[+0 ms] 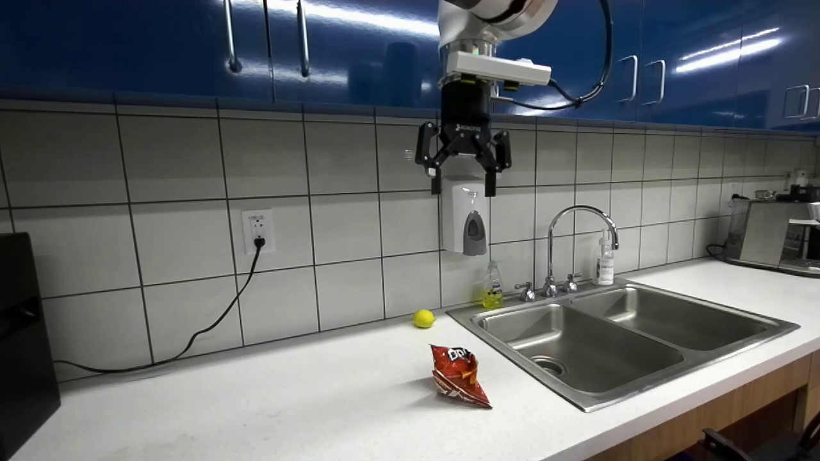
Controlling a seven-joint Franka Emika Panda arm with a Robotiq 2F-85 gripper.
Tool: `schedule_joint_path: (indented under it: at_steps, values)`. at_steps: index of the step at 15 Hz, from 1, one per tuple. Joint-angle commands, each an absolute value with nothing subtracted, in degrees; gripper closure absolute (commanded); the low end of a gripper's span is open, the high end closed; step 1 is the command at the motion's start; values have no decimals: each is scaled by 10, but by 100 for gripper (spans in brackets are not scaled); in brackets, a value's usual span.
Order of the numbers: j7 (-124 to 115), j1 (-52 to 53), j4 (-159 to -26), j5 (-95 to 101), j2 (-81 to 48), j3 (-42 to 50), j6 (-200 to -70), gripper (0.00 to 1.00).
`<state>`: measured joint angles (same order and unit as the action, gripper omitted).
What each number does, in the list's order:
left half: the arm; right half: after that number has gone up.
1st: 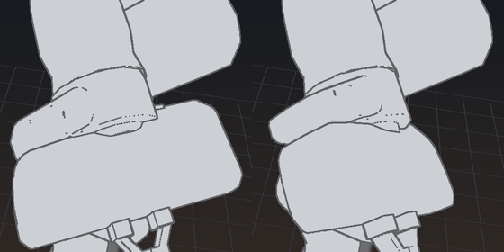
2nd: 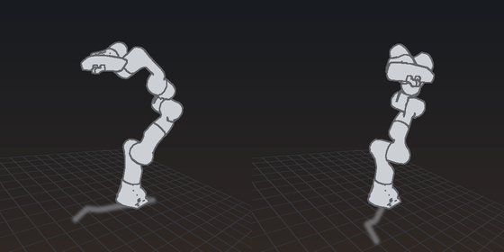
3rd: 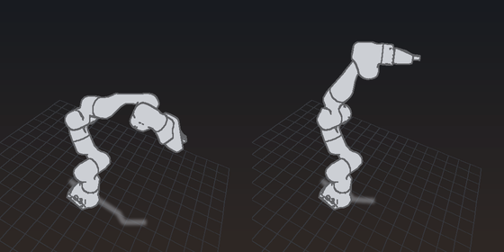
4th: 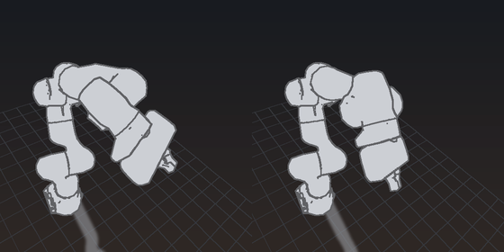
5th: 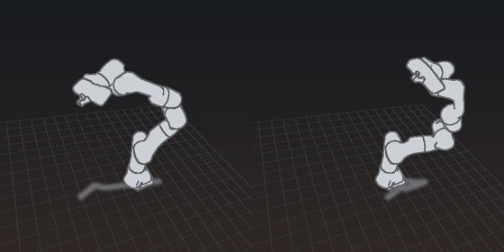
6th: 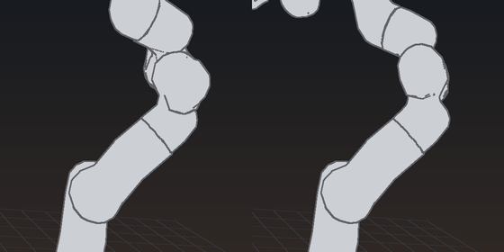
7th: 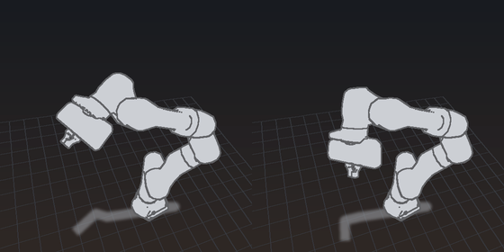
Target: Put the snack packet into the sink
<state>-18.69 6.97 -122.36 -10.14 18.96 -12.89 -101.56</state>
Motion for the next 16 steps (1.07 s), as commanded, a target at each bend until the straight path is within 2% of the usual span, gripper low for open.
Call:
schedule_joint_path:
  at_steps: [1, 10, 16]
  values:
    - [-174, 70, -1253, -110, 198, -114, -1047, 0]
    - [-169, 62, -1311, -102, 177, -86, -1130, 0]
    - [-148, 61, -1336, -105, 115, -73, -1226, 0]
